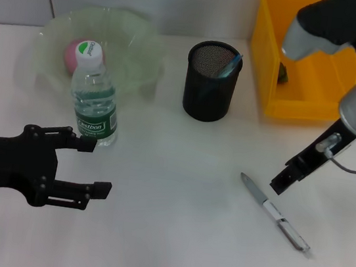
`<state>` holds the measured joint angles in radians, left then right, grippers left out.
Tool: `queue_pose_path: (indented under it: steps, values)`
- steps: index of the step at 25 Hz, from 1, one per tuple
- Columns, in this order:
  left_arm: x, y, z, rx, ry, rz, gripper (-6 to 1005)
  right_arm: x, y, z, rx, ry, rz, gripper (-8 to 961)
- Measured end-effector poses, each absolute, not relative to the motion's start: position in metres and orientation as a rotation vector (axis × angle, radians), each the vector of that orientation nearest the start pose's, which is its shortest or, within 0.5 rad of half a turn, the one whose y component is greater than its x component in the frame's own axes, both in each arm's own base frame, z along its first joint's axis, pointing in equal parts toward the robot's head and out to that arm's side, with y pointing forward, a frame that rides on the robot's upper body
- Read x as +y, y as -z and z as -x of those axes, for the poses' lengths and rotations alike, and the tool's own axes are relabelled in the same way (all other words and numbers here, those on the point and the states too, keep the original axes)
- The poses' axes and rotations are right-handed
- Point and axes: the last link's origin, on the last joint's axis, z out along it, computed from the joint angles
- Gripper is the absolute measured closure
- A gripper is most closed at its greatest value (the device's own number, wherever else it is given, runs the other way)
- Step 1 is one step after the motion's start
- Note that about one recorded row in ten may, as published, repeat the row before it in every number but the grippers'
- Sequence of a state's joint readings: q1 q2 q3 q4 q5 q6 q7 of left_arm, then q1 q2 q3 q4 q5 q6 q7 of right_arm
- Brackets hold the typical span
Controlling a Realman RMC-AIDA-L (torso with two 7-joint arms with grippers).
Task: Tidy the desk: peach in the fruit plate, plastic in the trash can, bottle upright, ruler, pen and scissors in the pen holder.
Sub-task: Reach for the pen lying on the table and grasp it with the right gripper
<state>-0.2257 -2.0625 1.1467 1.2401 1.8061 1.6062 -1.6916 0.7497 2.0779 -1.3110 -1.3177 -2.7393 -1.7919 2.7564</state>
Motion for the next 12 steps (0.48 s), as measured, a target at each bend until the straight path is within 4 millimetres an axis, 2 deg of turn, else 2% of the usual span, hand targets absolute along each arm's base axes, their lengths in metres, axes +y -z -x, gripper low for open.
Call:
queue_pose_path:
  steps: [12]
  values:
    - [0.282,-0.027,0.229,-0.497,0.539,2.878,201,0.361,0.011,-0.173,1.2,0.758,2.405,291]
